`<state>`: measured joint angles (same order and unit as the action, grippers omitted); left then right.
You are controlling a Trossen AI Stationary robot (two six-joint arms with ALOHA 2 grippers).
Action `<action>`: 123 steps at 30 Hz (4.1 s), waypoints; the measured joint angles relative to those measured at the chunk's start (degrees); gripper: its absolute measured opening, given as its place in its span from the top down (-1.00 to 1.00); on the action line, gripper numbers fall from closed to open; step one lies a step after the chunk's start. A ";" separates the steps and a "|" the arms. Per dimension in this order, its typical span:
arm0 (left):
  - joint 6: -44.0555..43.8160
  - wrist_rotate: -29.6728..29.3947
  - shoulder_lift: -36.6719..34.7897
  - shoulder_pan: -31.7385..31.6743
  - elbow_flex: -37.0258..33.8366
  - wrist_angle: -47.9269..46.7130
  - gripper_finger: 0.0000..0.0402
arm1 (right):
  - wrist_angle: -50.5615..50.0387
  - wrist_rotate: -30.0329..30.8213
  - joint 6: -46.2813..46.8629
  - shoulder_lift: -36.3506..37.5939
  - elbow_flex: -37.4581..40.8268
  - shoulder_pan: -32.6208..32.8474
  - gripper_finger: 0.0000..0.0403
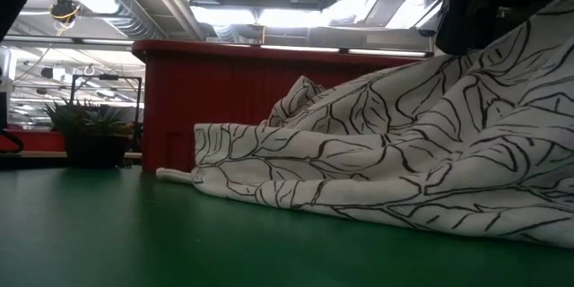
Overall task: Fold laundry
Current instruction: Fold the patterned white shirt
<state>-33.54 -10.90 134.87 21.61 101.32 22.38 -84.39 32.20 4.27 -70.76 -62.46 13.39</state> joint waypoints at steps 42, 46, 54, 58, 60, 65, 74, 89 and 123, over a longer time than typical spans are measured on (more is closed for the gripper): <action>24.20 -1.68 -17.01 -1.18 0.02 -34.98 0.23 | 22.18 -14.24 30.10 -1.61 -11.72 30.33 0.12; 14.40 -2.12 -22.25 -2.21 0.09 -54.03 0.23 | 25.91 -13.03 29.98 -4.20 -11.72 32.14 0.12; -2.42 -3.38 -24.71 -4.12 -0.48 -86.60 0.24 | 25.88 -12.72 29.97 -10.12 -11.69 31.96 0.12; -8.90 -2.79 -24.41 -6.05 -5.67 -89.83 0.24 | 25.76 -13.80 29.75 -11.26 -11.69 31.98 0.12; -10.45 -0.95 -24.41 -7.35 -8.87 -88.14 0.24 | 25.81 -13.83 29.75 -11.27 -11.69 32.02 0.12; -11.54 3.28 -24.32 -11.53 -17.60 -78.88 0.24 | 25.74 -13.78 29.75 -11.26 -11.69 31.98 0.12; -11.20 10.09 -24.30 -16.04 -23.45 -71.74 0.27 | 25.71 -13.78 29.73 -11.26 -11.69 31.98 0.12; -12.02 10.01 -28.93 -10.66 -23.45 -74.48 0.97 | 32.42 -17.73 29.94 -15.34 -11.69 32.02 0.12; -35.33 20.22 -36.52 8.89 -23.43 -78.95 0.99 | 25.93 -40.66 24.33 -38.38 -7.58 31.93 0.12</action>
<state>-68.87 9.32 98.35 30.50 77.89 -56.58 -58.46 -8.47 28.60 -109.14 -70.04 45.32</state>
